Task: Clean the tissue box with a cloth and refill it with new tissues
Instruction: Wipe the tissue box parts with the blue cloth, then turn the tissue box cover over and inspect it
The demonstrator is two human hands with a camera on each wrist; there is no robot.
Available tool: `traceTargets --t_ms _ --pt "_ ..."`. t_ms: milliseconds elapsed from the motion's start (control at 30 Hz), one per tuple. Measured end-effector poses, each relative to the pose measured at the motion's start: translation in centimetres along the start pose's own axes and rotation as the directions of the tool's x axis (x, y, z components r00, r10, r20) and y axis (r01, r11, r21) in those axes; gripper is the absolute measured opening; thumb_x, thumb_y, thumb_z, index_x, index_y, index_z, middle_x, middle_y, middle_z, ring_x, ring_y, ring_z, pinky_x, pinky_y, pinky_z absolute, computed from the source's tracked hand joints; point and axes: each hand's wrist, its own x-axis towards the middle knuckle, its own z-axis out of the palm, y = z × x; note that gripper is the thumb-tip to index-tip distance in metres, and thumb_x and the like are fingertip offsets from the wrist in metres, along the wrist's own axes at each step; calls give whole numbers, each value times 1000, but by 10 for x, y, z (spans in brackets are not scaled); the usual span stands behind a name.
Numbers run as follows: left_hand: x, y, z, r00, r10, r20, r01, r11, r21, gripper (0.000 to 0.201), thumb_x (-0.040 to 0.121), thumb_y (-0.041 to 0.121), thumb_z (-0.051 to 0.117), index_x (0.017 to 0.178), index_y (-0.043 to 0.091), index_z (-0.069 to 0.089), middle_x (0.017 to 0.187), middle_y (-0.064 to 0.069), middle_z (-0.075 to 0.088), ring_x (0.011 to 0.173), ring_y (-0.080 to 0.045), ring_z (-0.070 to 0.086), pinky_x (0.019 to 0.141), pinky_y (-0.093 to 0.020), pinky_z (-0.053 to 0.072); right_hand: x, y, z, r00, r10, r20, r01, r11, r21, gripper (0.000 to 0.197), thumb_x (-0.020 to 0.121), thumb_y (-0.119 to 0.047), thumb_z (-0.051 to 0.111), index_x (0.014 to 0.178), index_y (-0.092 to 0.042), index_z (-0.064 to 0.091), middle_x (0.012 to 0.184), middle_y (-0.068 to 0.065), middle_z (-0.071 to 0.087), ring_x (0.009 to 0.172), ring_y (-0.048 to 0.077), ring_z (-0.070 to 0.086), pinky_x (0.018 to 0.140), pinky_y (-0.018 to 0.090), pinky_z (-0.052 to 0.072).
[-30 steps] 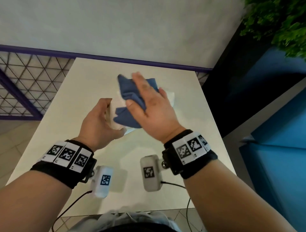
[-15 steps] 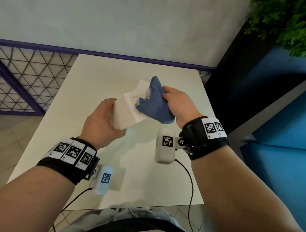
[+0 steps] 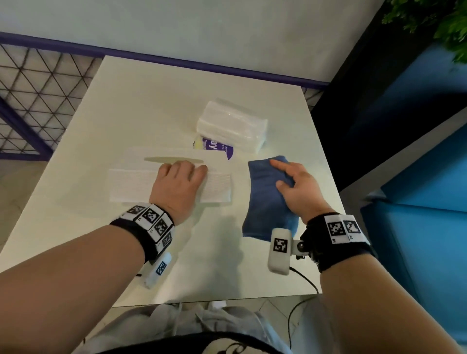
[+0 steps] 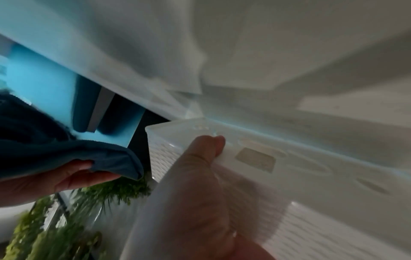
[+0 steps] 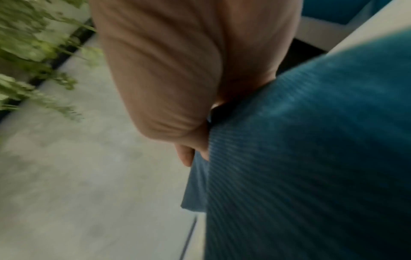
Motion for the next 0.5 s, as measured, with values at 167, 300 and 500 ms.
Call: traceTargets --t_ms 167,300,500 --pt "-3 6 12 994 81 72 -84 996 41 73 54 9 76 121 13 47 111 -15 59 100 -37 56 84 -44 35 7 55 28 939 293 180 -207 900 -385 66 94 -19 48 151 -32 17 161 6 4 143 30 25 112 35 31" --pt "-11 2 20 986 69 149 -74 997 25 73 53 18 81 120 17 52 118 -12 58 110 -35 55 90 -47 36 2 68 63 888 330 320 -95 812 -575 70 92 -18 47 151 -27 12 162 5 -2 149 27 5 119 39 21" --pt "-17 1 20 971 -33 238 32 999 9 78 55 26 79 126 24 47 124 -7 56 118 -34 47 93 -54 39 0 65 80 838 425 343 -140 775 -617 81 92 -24 52 150 -36 -4 159 -1 -21 147 31 -12 115 56 15"
